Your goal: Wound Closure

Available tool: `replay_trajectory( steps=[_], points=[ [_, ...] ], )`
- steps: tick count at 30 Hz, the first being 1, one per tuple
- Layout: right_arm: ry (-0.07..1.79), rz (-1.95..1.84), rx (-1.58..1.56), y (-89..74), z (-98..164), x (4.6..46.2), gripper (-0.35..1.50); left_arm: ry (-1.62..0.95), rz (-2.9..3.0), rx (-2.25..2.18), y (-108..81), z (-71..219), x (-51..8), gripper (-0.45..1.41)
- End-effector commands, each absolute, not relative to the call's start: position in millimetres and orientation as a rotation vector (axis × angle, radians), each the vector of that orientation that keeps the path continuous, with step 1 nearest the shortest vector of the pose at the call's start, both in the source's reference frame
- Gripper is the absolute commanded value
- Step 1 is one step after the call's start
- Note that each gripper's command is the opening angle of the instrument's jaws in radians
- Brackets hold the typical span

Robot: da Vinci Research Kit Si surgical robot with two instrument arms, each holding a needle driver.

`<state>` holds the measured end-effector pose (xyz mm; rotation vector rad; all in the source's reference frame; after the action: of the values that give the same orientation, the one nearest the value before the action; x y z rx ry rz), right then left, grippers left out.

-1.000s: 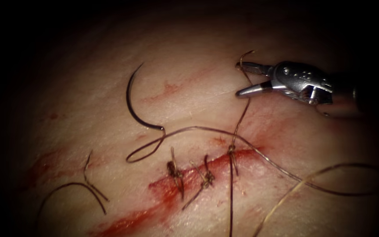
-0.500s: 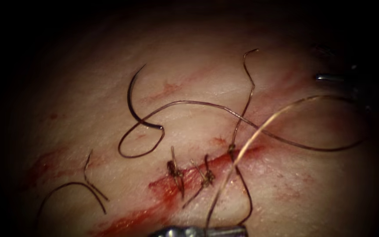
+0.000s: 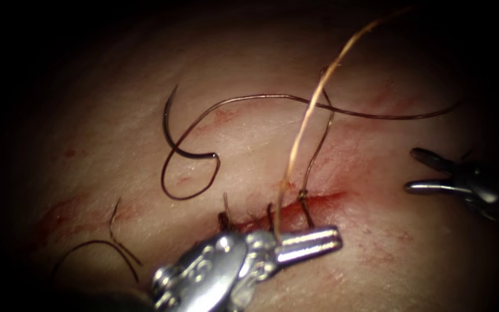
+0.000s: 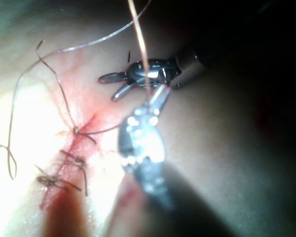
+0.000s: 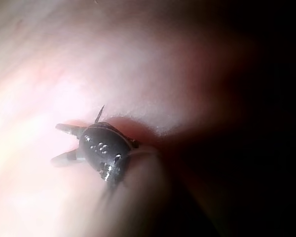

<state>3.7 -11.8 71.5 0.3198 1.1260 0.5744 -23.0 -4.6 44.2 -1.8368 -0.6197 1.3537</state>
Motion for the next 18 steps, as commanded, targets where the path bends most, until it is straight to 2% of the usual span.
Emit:
replay_trajectory(
  steps=[1, 2, 6, 12, 13, 14, 15, 16, 17, 18],
  points=[
    [1.145, 0.573, 0.346, -12.5, 71.5, 9.3, 1.48, -0.623, 1.353, -1.838, -4.6, 44.7, -23.6, -0.45],
    [1.145, 0.573, 0.346, -12.5, 71.5, 9.3, 1.48, -0.623, 1.353, -1.838, -4.6, 44.7, -23.6, -0.45],
    [1.165, 0.576, 0.359, -11.2, 69.7, 14.4, 1.46, -0.635, 1.366, -1.835, -3.8, 45.5, -23.8, -0.45],
    [1.175, 0.565, 0.348, -10.8, 68.1, 16.5, 1.45, -0.626, 1.372, -1.821, -2.8, 46.7, -23.3, -0.43],
    [1.176, 0.562, 0.349, -10.9, 67.4, 16.8, 1.45, -0.613, 1.388, -1.792, -2.2, 47.2, -23.3, -0.03],
    [1.178, 0.551, 0.346, -11.1, 67.0, 16.8, 1.43, -0.617, 1.418, -1.776, -1.8, 47.6, -23.2, 0.10],
    [1.178, 0.551, 0.346, -11.1, 67.0, 16.8, 1.43, -0.617, 1.418, -1.776, -1.8, 47.6, -23.2, 0.10],
    [1.180, 0.546, 0.344, -11.2, 66.7, 16.9, 1.43, -0.621, 1.429, -1.767, -1.6, 47.7, -23.2, 0.17],
    [1.181, 0.544, 0.347, -11.5, 66.5, 17.0, 1.43, -0.637, 1.469, -1.738, -1.3, 47.8, -23.3, 0.34],
    [1.181, 0.544, 0.347, -11.5, 66.5, 17.0, 1.43, -0.637, 1.469, -1.738, -1.3, 47.8, -23.3, 0.34]
  ],
)
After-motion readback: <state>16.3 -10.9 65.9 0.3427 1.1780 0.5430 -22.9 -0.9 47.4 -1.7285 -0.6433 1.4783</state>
